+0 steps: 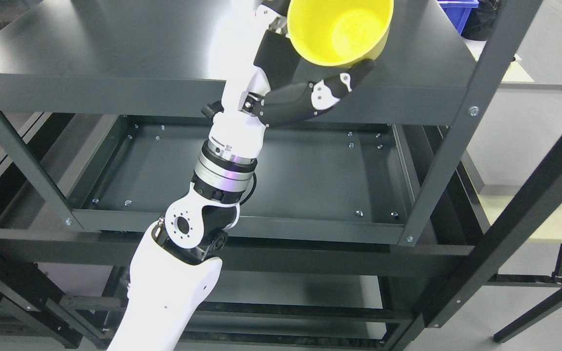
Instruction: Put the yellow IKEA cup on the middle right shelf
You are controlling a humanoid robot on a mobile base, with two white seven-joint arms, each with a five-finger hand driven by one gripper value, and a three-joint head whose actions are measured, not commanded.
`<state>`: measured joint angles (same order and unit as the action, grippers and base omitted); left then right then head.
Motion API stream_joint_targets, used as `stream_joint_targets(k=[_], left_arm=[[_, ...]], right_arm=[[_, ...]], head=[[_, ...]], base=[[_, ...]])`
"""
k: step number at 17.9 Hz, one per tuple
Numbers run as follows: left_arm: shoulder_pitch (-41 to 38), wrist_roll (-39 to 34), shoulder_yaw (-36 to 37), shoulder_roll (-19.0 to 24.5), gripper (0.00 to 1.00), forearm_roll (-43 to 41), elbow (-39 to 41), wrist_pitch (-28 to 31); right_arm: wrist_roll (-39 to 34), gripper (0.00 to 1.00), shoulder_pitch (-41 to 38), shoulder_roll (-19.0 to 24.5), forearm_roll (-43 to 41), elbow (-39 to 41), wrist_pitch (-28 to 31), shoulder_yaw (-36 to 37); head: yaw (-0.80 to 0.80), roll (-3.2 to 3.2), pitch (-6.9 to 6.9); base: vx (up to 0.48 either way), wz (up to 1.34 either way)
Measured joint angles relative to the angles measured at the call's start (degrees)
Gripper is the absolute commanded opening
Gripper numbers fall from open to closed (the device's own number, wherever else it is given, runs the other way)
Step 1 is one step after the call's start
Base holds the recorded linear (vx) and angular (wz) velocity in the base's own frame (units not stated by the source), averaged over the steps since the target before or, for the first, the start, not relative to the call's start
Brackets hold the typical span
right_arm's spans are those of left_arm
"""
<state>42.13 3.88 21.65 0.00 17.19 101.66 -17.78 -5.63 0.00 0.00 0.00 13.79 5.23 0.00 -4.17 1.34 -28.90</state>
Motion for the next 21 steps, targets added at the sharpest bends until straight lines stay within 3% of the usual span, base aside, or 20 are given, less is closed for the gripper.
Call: stream_joint_targets(k=[8, 16, 21], left_arm=[[4.60, -8.98, 1.11, 0.00, 0.00, -0.01, 0.07, -0.71], [8.02, -26.80, 2.14, 0.00, 0.00, 0.02, 0.12, 8.31], [9.96, -38.76, 3.63, -0.01, 0.00, 0.19, 0.14, 17.92]], right_arm=[[0.00, 0.99, 0.00, 0.00, 0.00, 0.00, 0.00, 0.00], [0.00, 0.99, 0.00, 0.00, 0.00, 0.00, -0.01, 0.00], [0.00, 0.99, 0.00, 0.00, 0.00, 0.00, -0.01, 0.00]], head=[[0.00, 0.00, 0.00], [0.00, 0.00, 0.00], [0.00, 0.00, 0.00]], base=[[0.100, 0.06], [0.075, 0.03], [0.020, 0.00]])
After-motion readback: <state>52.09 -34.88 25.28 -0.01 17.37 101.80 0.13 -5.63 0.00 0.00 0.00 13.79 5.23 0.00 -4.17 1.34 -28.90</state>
